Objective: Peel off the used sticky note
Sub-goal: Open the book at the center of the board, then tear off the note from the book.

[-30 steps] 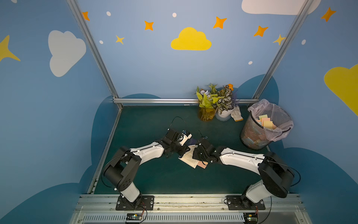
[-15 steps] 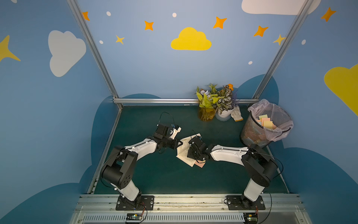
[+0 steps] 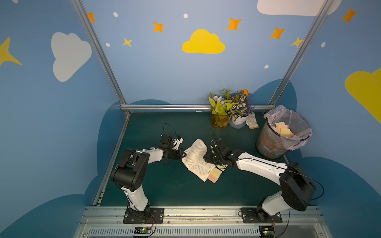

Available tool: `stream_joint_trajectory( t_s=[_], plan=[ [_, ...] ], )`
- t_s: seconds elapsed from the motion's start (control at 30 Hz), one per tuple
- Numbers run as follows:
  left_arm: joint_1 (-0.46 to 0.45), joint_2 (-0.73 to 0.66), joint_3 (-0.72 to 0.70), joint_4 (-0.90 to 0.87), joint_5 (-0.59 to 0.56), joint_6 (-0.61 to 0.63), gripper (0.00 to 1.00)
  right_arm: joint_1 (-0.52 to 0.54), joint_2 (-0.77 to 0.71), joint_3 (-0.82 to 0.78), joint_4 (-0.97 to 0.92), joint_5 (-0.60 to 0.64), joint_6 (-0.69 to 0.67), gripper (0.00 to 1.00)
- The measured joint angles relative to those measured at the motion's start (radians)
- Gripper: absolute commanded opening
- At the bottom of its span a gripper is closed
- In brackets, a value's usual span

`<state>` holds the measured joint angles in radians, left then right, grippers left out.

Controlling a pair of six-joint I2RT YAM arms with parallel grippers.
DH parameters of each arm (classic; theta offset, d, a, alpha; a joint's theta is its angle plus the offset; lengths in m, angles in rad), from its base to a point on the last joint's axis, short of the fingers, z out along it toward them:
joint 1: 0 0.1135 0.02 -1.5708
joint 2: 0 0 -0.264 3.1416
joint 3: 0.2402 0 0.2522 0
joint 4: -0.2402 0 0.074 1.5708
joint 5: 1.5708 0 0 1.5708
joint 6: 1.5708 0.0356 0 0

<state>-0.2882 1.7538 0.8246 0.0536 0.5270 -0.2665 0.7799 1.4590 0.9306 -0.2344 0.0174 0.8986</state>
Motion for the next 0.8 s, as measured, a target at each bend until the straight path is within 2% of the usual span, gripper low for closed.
stream_joint_trajectory(
  t_s=[0.07,0.2,0.47,0.6,0.8],
  plan=[
    [0.0,0.0,0.0,0.0,0.0,-0.003,0.03,-0.048,-0.085,-0.031,-0.008,-0.009,-0.006,0.59],
    [0.0,0.0,0.0,0.0,0.0,-0.003,0.03,-0.13,-0.229,-0.151,-0.034,-0.016,-0.004,0.63],
    [-0.001,-0.007,0.0,0.0,-0.001,-0.004,0.03,-0.182,-0.445,-0.421,-0.103,-0.023,0.066,0.74],
    [-0.005,-0.008,0.0,0.0,-0.001,-0.004,0.03,-0.183,-0.503,-0.517,-0.074,-0.03,0.124,0.75],
    [-0.008,-0.009,0.0,0.0,-0.001,-0.004,0.03,-0.183,-0.514,-0.641,0.097,-0.045,0.233,0.71]
  ],
)
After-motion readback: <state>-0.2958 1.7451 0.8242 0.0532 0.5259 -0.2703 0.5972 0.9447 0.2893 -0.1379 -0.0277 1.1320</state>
